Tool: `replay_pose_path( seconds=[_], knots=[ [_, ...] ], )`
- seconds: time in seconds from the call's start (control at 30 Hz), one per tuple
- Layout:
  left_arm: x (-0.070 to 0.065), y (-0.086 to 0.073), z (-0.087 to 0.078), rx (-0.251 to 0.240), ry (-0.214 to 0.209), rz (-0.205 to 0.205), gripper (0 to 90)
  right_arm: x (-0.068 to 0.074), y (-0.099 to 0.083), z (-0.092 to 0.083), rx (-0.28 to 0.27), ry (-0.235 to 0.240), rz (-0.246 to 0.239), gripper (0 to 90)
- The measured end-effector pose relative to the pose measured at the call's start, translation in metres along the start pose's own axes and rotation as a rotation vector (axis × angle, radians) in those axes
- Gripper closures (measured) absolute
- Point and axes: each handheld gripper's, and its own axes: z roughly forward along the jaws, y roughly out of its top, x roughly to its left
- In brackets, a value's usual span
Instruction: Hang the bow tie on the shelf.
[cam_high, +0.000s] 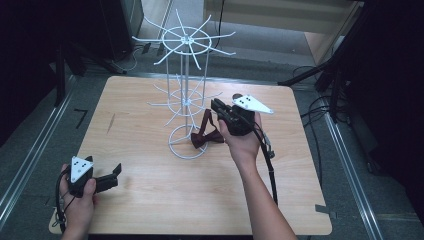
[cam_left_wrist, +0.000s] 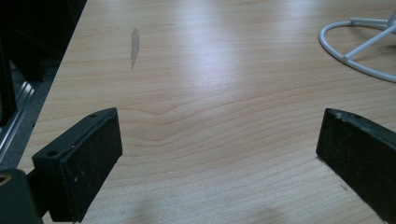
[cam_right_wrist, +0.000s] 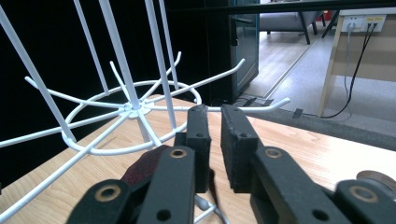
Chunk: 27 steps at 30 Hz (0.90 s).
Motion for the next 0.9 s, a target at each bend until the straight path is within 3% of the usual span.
replay_pose_path(
  seconds=[0.27,0.67,0.9],
  knots=[
    [0.000,0.000,0.000,0.000,0.002,0.001,0.9,-0.004,0.001,-0.011,-0.024,-0.003,0.003,68.5],
    [-0.001,0.000,0.000,0.001,0.007,0.003,0.9,-0.015,-0.004,-0.038,-0.070,-0.049,-0.018,41.7],
    [-0.001,0.000,0.000,-0.001,0.008,0.005,0.9,-0.023,-0.009,-0.053,-0.056,-0.087,-0.004,28.0]
  ],
)
